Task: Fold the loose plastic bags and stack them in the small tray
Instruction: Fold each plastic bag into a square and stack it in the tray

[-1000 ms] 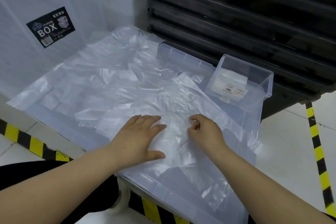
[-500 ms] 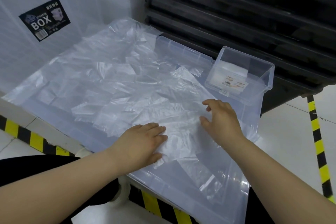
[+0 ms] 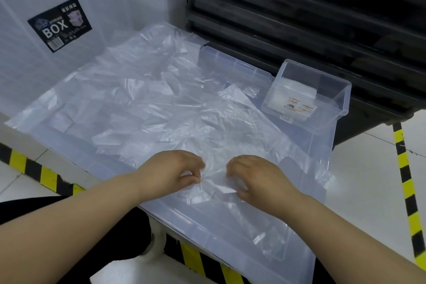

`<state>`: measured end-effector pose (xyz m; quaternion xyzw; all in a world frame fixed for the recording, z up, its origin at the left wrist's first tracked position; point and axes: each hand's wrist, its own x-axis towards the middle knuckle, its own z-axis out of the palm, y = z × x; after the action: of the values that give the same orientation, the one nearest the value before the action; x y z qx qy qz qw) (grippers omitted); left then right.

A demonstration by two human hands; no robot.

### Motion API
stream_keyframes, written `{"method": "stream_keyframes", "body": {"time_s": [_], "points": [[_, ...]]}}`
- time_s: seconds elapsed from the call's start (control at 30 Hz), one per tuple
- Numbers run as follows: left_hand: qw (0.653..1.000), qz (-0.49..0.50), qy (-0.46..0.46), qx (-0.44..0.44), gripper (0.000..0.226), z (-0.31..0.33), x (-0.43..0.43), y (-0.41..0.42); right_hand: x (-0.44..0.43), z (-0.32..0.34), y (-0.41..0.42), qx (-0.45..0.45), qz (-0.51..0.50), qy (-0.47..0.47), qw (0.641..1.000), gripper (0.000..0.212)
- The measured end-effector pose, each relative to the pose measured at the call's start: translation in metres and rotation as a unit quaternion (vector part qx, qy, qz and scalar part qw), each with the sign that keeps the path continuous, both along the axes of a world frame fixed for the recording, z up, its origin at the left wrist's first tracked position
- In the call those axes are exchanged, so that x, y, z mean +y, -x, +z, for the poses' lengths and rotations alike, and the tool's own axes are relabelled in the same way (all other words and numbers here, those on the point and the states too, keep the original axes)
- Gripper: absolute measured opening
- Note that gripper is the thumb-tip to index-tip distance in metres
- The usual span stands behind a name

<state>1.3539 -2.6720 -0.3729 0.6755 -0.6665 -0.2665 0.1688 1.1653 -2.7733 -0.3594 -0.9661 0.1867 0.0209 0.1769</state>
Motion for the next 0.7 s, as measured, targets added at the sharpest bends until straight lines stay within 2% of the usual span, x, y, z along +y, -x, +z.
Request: {"method": "stream_keyframes", "body": {"time_s": [0.1,0.2,0.27,0.33,0.4,0.53,0.57,0.67,0.7], "points": [[1.000,-0.011,-0.021,-0.003,0.062,0.003,-0.001,-0.003,-0.005,0.001,0.001,0.016,-0.022,-0.010,1.000,0.012],[0.999,-0.027,-0.035,-0.027,0.106,0.012,-0.002,0.001,-0.008,0.004,0.002,0.039,-0.033,0.027,0.998,0.029],[0.997,-0.030,-0.032,-0.061,0.114,0.020,0.004,0.011,-0.006,0.006,0.002,0.047,-0.035,0.027,0.998,0.030],[0.990,-0.061,0.062,-0.115,0.100,0.020,0.009,0.025,-0.001,0.011,-0.001,0.062,-0.040,0.022,0.997,0.029],[0.981,-0.077,0.095,-0.150,0.072,0.011,0.011,0.033,0.001,0.016,-0.002,0.083,-0.043,0.009,0.996,0.029],[0.984,-0.091,0.085,-0.129,0.024,-0.003,0.012,0.029,-0.002,0.025,0.002,0.140,-0.046,-0.030,0.989,0.026],[0.985,-0.094,0.065,-0.127,0.022,-0.001,0.011,0.028,-0.003,0.028,0.004,0.152,-0.044,-0.041,0.986,0.025],[0.991,-0.087,0.001,-0.098,0.048,0.006,0.006,0.026,-0.009,0.036,0.009,0.187,-0.049,-0.089,0.977,0.020],[0.992,-0.079,-0.038,-0.086,0.044,0.008,0.004,0.024,-0.012,0.038,0.011,0.193,-0.056,-0.111,0.973,0.017]]}}
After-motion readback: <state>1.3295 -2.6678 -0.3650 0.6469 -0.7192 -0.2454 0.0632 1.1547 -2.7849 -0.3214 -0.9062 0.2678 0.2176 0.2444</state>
